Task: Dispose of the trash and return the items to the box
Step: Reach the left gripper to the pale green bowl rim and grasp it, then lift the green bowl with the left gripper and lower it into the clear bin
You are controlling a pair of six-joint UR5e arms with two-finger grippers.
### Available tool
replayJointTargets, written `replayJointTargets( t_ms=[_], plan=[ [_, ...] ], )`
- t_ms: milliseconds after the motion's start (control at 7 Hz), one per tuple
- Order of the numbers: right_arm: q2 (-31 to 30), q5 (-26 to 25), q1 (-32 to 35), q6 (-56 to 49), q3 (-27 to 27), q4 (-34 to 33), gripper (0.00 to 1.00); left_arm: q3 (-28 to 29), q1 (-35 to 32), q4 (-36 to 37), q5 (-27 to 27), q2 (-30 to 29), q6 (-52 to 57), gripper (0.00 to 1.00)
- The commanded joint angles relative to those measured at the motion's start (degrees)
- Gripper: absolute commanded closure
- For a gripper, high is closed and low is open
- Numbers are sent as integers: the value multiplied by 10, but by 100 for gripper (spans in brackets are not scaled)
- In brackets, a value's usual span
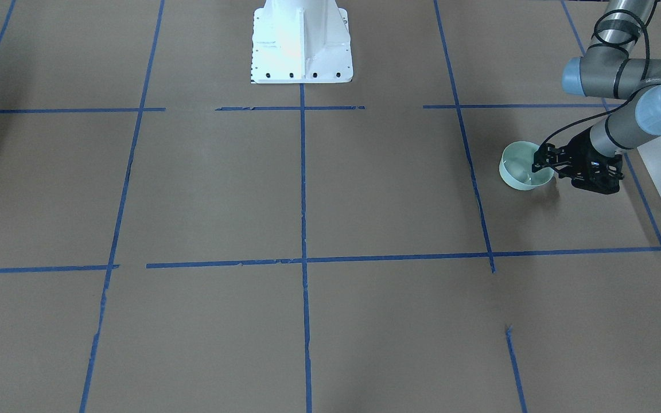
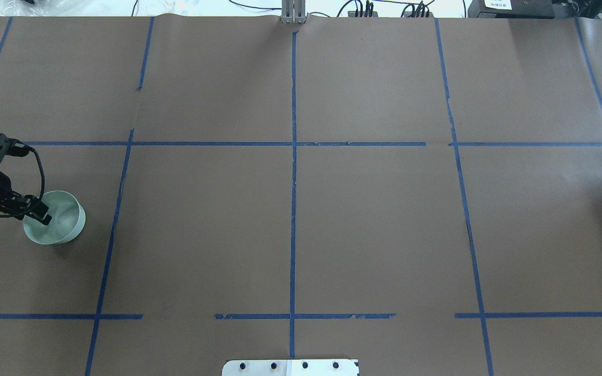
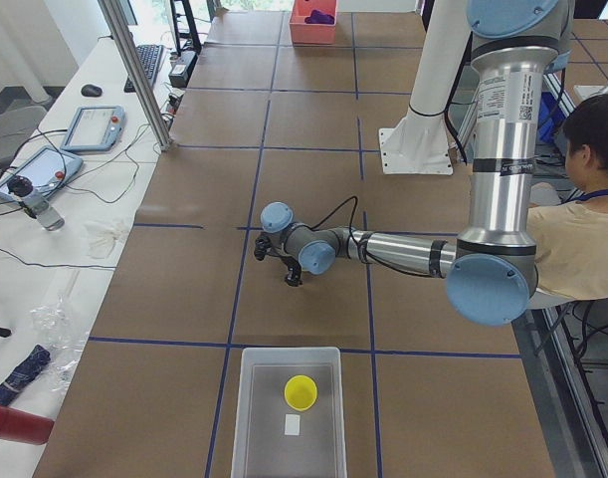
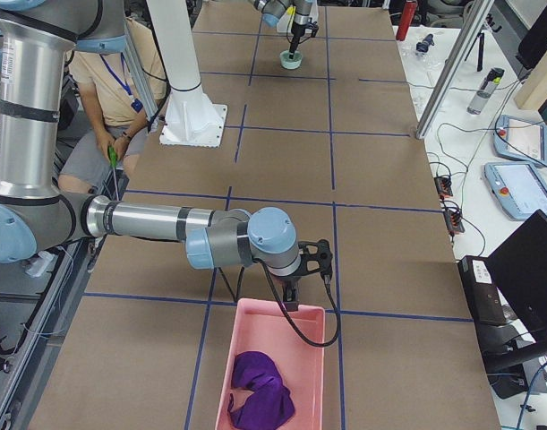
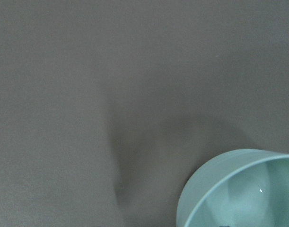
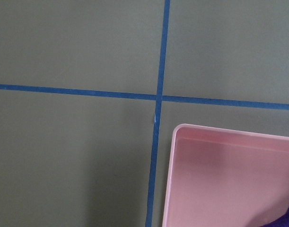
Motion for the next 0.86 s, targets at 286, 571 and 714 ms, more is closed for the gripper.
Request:
replayJointTargets(
  t_ms=[286, 571, 714],
  plan=[
    [-1, 0, -13, -1, -3, -1, 0, -64, 4, -3, -2, -17, -100, 100],
    [0, 3, -21, -2, -1, 1, 0, -130, -35, 8, -6, 34, -95, 100],
    [0, 4, -24, -2, -1, 1, 0, -126, -97, 12, -3, 60, -78, 100]
  ],
)
